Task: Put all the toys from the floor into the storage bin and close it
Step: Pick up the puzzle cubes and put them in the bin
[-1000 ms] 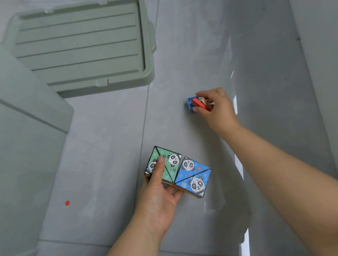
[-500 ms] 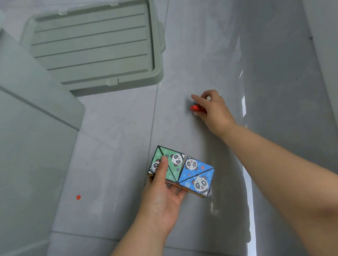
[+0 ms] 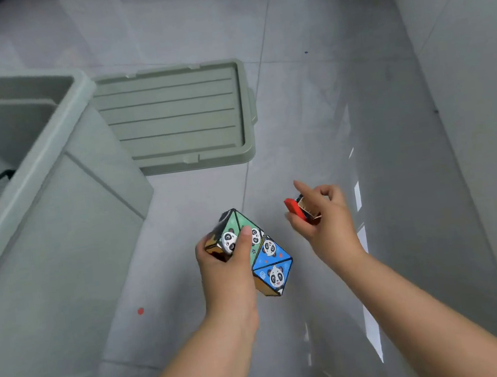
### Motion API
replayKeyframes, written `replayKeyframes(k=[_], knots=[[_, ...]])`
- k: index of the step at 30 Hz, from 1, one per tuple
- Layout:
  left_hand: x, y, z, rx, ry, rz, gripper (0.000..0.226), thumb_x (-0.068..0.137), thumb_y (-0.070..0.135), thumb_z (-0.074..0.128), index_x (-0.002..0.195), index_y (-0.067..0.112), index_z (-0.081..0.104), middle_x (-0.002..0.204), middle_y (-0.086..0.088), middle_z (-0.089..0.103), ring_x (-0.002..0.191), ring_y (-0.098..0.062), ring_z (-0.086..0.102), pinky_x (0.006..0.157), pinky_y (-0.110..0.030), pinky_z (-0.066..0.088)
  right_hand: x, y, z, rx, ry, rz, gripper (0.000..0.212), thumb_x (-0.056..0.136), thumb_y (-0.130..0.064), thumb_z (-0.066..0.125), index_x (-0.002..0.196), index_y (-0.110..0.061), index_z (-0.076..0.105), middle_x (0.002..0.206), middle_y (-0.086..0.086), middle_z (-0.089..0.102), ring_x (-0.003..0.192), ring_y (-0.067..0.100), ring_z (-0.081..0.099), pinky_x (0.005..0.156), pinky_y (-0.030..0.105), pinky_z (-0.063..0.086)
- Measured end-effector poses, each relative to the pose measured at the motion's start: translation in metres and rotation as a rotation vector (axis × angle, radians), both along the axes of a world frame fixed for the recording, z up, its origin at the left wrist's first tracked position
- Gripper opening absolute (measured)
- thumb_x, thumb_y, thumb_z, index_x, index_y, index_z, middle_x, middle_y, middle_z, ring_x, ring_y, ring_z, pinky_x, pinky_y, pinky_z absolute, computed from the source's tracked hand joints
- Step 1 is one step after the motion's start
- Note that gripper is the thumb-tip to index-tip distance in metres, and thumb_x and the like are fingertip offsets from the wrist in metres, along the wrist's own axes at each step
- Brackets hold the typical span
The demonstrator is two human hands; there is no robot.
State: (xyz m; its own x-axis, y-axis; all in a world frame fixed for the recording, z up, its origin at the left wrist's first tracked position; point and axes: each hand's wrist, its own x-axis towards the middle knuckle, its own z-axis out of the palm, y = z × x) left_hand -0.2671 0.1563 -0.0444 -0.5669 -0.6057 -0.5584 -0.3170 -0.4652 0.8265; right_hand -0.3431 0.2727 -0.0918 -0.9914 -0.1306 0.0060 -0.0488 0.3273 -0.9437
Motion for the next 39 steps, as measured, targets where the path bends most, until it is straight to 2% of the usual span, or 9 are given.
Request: replayKeyframes(k=[8, 15, 20, 24, 28, 30, 32, 35, 39], knots=[[0.047, -0.134, 0.158, -0.680, 0.410, -0.242, 0.053, 0.070, 0.025, 0.076, 0.108, 0.039, 0.042, 0.087, 0.025, 0.063, 0.079, 0.010, 0.062, 0.070, -0.007, 0.046, 0.052, -0.122, 0.180, -0.020, 0.174, 0.387, 0.056, 0.081, -0.014, 0.070, 0.128, -0.034, 0.047, 0.098, -0.014, 0.037, 0.085, -0.011, 0.045, 0.084, 0.012, 0.043], [0.179, -0.286, 0.183, -1.168, -0.120, -0.142, 0.051, 0.067, 0.042, 0.078, 0.094, 0.037, 0.035, 0.074, 0.019, 0.060, 0.069, -0.009, 0.060, 0.062, -0.025, 0.046, 0.127, -0.275, 0.216, 0.227, 0.349, 0.815, 0.058, 0.084, -0.019, 0.067, 0.135, -0.030, 0.043, 0.103, -0.001, 0.034, 0.089, -0.006, 0.044, 0.083, 0.002, 0.030], [0.201, -0.334, 0.137, -1.098, -0.391, -0.280, 0.059, 0.075, 0.049, 0.069, 0.117, 0.028, 0.034, 0.088, 0.005, 0.063, 0.081, -0.022, 0.061, 0.073, -0.038, 0.052, 0.142, -0.325, 0.195, 0.455, 0.304, 0.774, 0.070, 0.083, -0.025, 0.068, 0.141, -0.030, 0.029, 0.134, 0.000, 0.035, 0.115, 0.019, 0.055, 0.095, 0.030, 0.045], [0.199, -0.331, 0.123, -1.085, -0.320, -0.449, 0.096, 0.079, 0.055, 0.062, 0.147, 0.030, -0.002, 0.148, 0.006, 0.035, 0.123, -0.015, 0.050, 0.095, -0.030, 0.045, 0.141, -0.319, 0.185, 0.448, 0.218, 0.780, 0.081, 0.080, -0.019, 0.070, 0.144, -0.031, 0.022, 0.144, -0.006, 0.028, 0.119, 0.014, 0.051, 0.094, 0.027, 0.047], [0.215, -0.334, 0.128, -1.135, -0.209, -0.491, 0.100, 0.074, 0.067, 0.054, 0.148, 0.032, -0.003, 0.151, 0.006, 0.029, 0.135, -0.014, 0.035, 0.110, -0.030, 0.031, 0.142, -0.278, 0.180, 0.623, 0.398, 0.647, 0.073, 0.082, -0.034, 0.066, 0.142, -0.024, 0.026, 0.146, -0.006, 0.022, 0.134, 0.015, 0.028, 0.108, 0.022, 0.026], [0.227, -0.346, 0.132, -1.218, -0.212, -0.439, 0.100, 0.070, 0.075, 0.049, 0.149, 0.026, 0.011, 0.144, 0.003, 0.041, 0.129, -0.019, 0.040, 0.109, -0.034, 0.030, 0.143, -0.258, 0.176, 0.676, 0.282, 0.473, 0.085, 0.080, -0.047, 0.063, 0.144, -0.016, 0.016, 0.149, 0.001, 0.017, 0.137, 0.019, 0.020, 0.111, 0.026, 0.021], [0.239, -0.367, 0.133, -1.295, -0.263, -0.300, 0.093, 0.069, 0.065, 0.054, 0.144, 0.014, 0.031, 0.134, -0.007, 0.054, 0.117, -0.032, 0.050, 0.105, -0.046, 0.035, 0.147, -0.254, 0.177, 0.584, -0.113, 0.394, 0.094, 0.076, -0.054, 0.064, 0.143, -0.009, 0.015, 0.147, 0.009, 0.024, 0.134, 0.023, 0.029, 0.107, 0.032, 0.029], [0.254, -0.410, 0.123, -1.426, -0.467, -0.113, 0.086, 0.073, 0.065, 0.060, 0.130, 0.003, 0.045, 0.119, -0.024, 0.060, 0.107, -0.046, 0.055, 0.095, -0.054, 0.037, 0.157, -0.269, 0.174, 0.429, -0.471, 0.420, 0.065, 0.074, -0.055, 0.066, 0.116, -0.012, 0.040, 0.116, 0.003, 0.051, 0.101, 0.018, 0.051, 0.084, 0.032, 0.045], [0.267, -0.451, 0.115, -1.339, -0.734, -0.043, 0.075, 0.080, 0.048, 0.065, 0.136, 0.006, 0.039, 0.138, -0.026, 0.044, 0.127, -0.046, 0.037, 0.104, -0.054, 0.026, 0.164, -0.284, 0.163, 0.218, -0.570, 0.361, 0.030, 0.081, -0.025, 0.063, 0.102, -0.011, 0.046, 0.101, 0.010, 0.057, 0.093, 0.025, 0.060, 0.083, 0.040, 0.055]])
